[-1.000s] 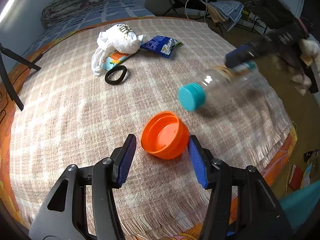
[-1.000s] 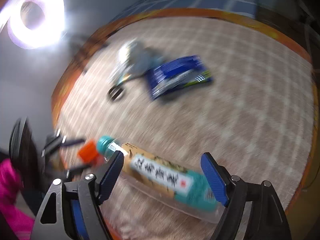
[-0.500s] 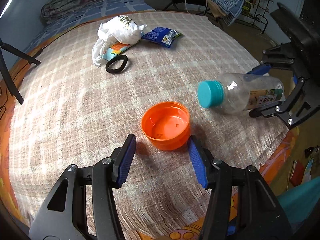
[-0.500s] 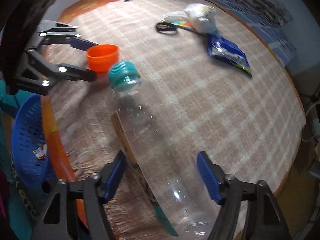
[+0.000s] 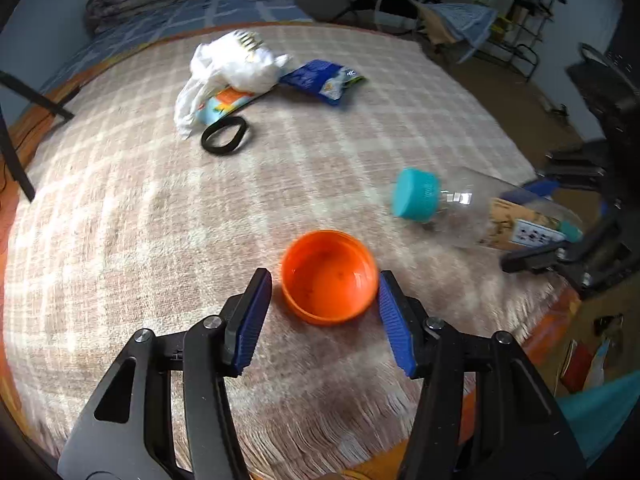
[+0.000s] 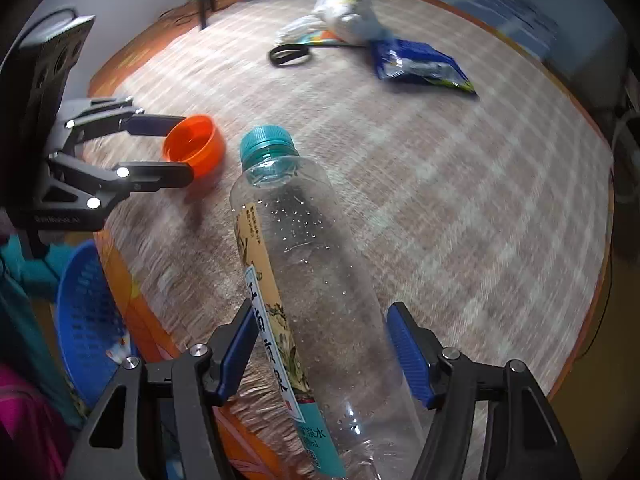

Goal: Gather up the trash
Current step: 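Grasp the orange cap with the left tool while the right tool grasps the clear bottle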

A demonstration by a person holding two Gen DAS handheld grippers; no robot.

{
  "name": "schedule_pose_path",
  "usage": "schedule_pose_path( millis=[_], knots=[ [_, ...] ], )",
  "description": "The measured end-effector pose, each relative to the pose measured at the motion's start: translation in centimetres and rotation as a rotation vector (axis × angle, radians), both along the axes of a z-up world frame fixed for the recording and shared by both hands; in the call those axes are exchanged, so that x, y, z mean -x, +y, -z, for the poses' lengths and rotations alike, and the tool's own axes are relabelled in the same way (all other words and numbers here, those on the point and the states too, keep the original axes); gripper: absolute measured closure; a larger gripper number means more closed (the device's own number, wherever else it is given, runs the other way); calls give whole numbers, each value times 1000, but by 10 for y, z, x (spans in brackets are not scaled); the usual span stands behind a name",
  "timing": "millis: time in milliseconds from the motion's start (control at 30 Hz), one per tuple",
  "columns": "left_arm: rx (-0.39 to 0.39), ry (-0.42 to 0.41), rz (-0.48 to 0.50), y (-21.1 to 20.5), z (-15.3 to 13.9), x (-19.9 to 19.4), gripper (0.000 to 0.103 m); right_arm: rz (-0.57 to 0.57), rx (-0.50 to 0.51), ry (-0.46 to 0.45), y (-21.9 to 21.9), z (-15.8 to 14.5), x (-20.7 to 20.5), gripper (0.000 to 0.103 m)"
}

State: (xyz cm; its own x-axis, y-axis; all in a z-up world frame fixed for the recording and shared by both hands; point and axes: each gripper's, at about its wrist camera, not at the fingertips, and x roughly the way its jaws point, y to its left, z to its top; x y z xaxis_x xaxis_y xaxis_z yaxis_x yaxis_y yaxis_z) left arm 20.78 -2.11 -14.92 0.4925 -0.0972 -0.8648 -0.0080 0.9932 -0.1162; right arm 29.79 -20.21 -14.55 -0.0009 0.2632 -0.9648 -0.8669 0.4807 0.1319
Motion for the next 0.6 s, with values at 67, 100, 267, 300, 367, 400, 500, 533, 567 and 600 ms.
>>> schedule_pose_path(
  millis=[67,100,267,300,367,400,500,533,567,600],
  knots=[
    [11,3,-9,2,3,-3,53,25,8,-12,0,-1,3,36],
    [-1,-7,0,1,3,-3,53,34,10,-13,0,-1,5,36],
    [-8,-28,-18,7,-5,2,53,92,6,-32,3,-1,12,37],
    [-10,-36,-23,10,-10,6,53,107,-6,-35,1,-4,12,37],
    [-19,-51,-22,13,-18,13,53,142,-39,-40,-4,-12,13,39],
    [-24,-60,-23,15,-23,18,53,157,-49,-45,-7,-15,12,40],
    [-30,-81,-33,21,-33,30,53,206,-69,-72,-14,-24,14,41],
    [-30,-84,-39,23,-36,34,53,219,-70,-71,-15,-25,14,42],
    [-29,-88,-46,25,-40,39,53,238,-75,-67,-18,-25,15,42],
    [-26,-93,-52,27,-44,46,53,252,-82,-64,-19,-26,16,42]
  ],
)
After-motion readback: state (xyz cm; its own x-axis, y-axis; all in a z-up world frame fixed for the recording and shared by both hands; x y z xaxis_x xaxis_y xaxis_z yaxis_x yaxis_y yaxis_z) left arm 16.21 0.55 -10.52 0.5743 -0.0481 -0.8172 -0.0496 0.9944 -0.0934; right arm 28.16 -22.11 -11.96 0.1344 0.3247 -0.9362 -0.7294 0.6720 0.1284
